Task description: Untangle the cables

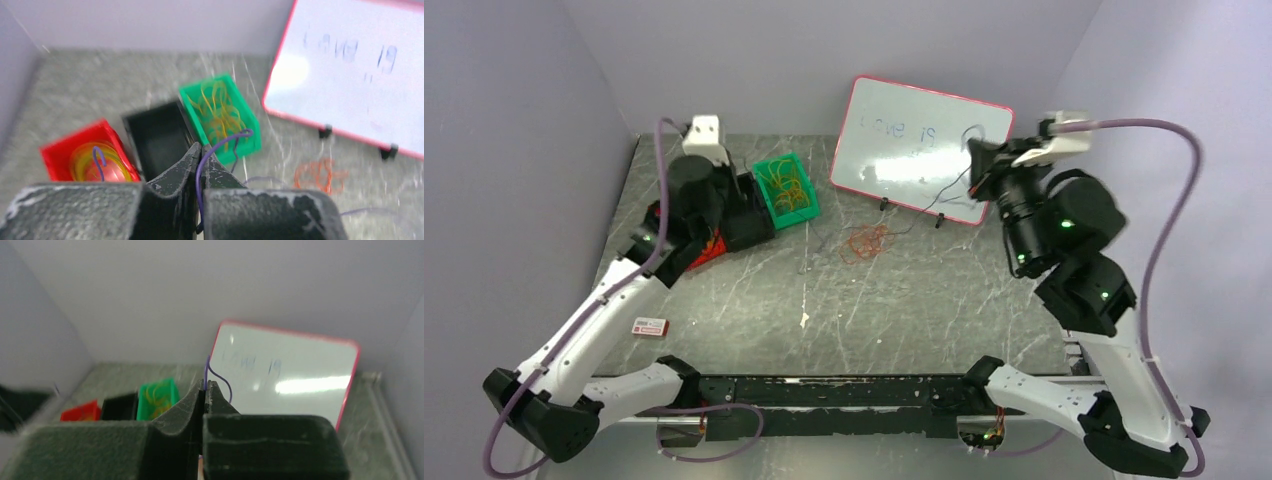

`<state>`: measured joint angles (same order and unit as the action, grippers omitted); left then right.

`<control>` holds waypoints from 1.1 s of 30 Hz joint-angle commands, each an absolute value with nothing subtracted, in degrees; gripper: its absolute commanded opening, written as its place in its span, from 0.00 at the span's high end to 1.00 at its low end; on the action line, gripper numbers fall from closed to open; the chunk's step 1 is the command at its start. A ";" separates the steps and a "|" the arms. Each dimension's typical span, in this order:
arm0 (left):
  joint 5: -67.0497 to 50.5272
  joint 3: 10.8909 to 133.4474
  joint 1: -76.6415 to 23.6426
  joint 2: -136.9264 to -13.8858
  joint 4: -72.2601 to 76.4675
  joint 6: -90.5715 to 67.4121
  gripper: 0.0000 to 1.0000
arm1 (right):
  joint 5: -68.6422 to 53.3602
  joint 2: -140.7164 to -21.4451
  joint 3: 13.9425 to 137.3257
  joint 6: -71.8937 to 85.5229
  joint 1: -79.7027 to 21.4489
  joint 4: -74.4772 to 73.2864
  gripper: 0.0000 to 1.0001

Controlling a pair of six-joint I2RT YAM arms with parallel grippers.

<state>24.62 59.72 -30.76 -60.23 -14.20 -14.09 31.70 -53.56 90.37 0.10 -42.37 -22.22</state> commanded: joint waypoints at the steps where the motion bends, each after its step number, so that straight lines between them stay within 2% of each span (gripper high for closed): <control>1: 34.86 75.91 -30.31 -63.11 -21.74 -2.95 0.93 | 27.94 -50.83 82.75 16.44 -42.47 -32.79 1.00; 9: 34.68 99.75 -30.32 -70.17 -21.54 7.65 0.93 | 9.35 -47.62 65.97 22.97 -42.51 -29.66 1.00; 14: 29.12 107.85 -30.32 -72.40 -21.58 10.81 0.93 | 1.13 -46.89 52.03 25.98 -42.48 -23.98 1.00; 15: 27.50 109.04 -30.28 -72.64 -21.74 11.08 0.93 | 1.32 -46.81 49.80 26.07 -42.45 -23.22 0.97; 19: 20.06 112.03 -30.32 -73.77 -22.76 10.69 0.93 | 5.18 -48.30 46.18 23.92 -42.50 -23.42 0.72; 22: 13.47 112.40 -30.32 -74.30 -23.34 9.56 0.93 | 8.02 -47.97 46.06 23.07 -42.45 -23.44 0.61; 25: 7.45 112.69 -30.35 -74.89 -23.72 9.00 0.93 | 9.52 -46.93 46.25 21.11 -42.50 -22.61 0.53; 28: 4.09 113.57 -30.35 -75.46 -23.73 8.18 0.93 | 4.26 -45.97 45.76 15.51 -42.41 -18.50 0.49; 31: 1.85 114.60 -30.40 -76.05 -23.49 7.59 0.93 | -7.76 -46.11 42.04 8.67 -42.51 -5.78 0.44; 33: 1.23 115.06 -30.40 -76.34 -23.31 7.47 0.93 | -13.69 -46.01 36.20 5.16 -42.54 7.96 0.44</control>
<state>6.63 112.36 -30.57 -76.36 -23.16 8.36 0.23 -46.57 43.86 14.85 -42.44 -14.96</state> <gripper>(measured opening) 0.073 0.554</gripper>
